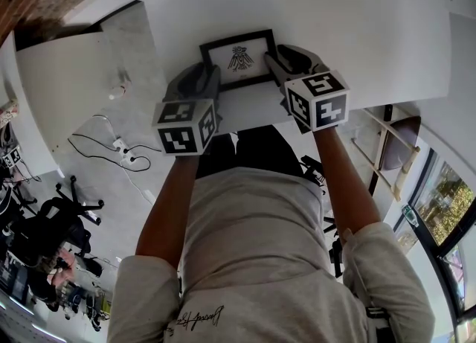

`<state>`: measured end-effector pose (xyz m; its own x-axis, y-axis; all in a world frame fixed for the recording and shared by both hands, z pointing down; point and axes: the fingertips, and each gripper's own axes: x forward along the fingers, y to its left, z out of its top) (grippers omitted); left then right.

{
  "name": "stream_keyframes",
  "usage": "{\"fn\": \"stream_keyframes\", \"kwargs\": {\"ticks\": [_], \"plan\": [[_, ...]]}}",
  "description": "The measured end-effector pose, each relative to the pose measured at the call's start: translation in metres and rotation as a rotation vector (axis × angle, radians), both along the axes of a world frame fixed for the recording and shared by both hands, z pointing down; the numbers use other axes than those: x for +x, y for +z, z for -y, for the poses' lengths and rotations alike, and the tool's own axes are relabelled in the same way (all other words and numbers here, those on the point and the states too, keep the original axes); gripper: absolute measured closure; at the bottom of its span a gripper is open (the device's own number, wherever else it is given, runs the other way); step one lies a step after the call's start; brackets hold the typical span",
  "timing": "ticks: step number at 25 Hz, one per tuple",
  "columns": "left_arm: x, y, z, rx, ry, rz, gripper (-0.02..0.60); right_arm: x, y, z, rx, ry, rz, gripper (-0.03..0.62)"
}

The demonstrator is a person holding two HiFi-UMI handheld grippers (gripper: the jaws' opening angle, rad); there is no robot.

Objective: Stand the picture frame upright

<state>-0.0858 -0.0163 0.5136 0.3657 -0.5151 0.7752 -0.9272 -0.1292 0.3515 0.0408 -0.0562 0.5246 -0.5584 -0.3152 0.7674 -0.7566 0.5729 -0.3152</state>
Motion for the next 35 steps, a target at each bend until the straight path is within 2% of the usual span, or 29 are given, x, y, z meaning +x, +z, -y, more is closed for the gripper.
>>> {"fn": "stream_keyframes", "kwargs": {"ticks": [16, 23, 35], "plan": [[0.001, -0.001, -0.001, -0.002, -0.002, 0.014, 0.477, -0.003, -0.004, -0.003, -0.026, 0.018, -0.006, 0.496], [-0.001, -0.007, 0.002, 0.018, 0.009, 0.034, 0.482, -0.003, -0.009, -0.003, -0.014, 0.028, 0.003, 0.497], [0.018, -0.030, 0.017, 0.081, 0.066, 0.038, 0.485, 0.020, -0.029, 0.005, 0.041, 0.096, 0.022, 0.499]]}}
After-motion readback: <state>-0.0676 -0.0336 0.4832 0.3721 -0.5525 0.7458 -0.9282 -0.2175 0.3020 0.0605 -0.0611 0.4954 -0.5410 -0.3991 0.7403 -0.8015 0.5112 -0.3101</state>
